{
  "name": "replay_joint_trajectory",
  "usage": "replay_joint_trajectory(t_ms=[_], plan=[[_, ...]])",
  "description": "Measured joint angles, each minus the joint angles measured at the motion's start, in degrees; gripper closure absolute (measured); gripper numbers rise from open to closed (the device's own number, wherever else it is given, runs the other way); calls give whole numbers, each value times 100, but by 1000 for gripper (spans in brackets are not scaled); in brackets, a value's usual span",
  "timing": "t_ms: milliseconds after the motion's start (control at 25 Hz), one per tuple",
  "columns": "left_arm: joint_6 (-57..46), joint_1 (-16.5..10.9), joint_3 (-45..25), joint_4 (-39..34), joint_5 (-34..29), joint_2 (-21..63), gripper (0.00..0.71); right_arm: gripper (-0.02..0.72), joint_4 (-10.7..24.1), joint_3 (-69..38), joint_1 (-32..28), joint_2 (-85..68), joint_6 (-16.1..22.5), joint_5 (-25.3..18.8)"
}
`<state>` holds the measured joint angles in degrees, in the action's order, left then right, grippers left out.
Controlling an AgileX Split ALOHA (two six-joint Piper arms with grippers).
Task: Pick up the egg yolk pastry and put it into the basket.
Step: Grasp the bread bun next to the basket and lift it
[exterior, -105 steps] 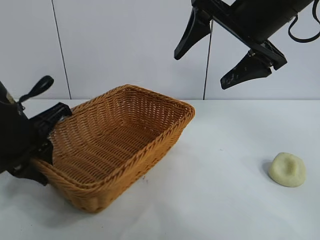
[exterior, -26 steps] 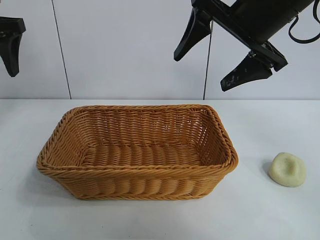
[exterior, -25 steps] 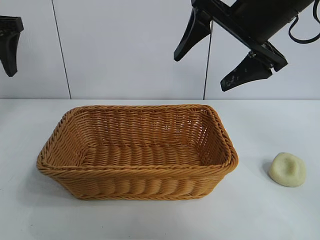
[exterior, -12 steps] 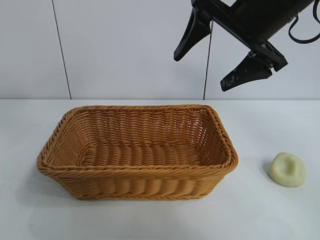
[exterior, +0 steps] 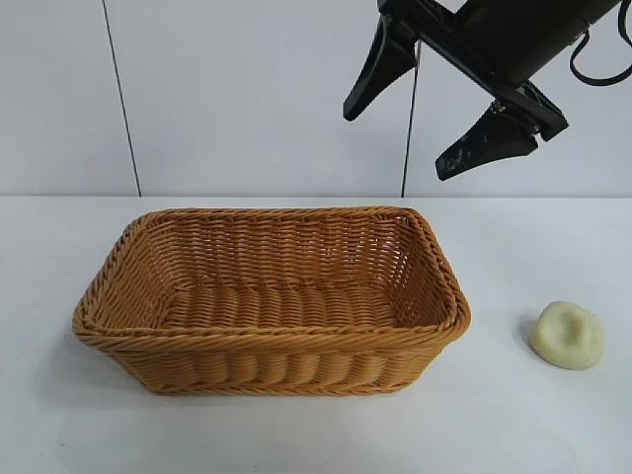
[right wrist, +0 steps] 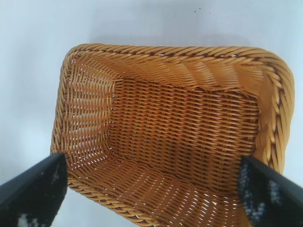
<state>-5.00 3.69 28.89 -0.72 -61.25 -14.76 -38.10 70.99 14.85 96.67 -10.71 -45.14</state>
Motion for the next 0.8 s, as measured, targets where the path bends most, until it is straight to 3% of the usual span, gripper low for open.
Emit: replay_joint_trajectory(t_ms=[400,520,600,680,800], plan=[[4,0,-9,0,0,1238,63,8,0,0,0,0,0,-24],[4,0,-9,0,-1,1488,63,8,215,113,0,0,31,-196],[4,0,-9,0,-1,1500,63,8,635,353,0,0,210,-491],[4,0,-9,5,-1,1506,63,8,1276,672,-14,0,518,-824],[4,0,-9,5,-1,1506,63,8,2581,1034,-136,0,1170,-1290]])
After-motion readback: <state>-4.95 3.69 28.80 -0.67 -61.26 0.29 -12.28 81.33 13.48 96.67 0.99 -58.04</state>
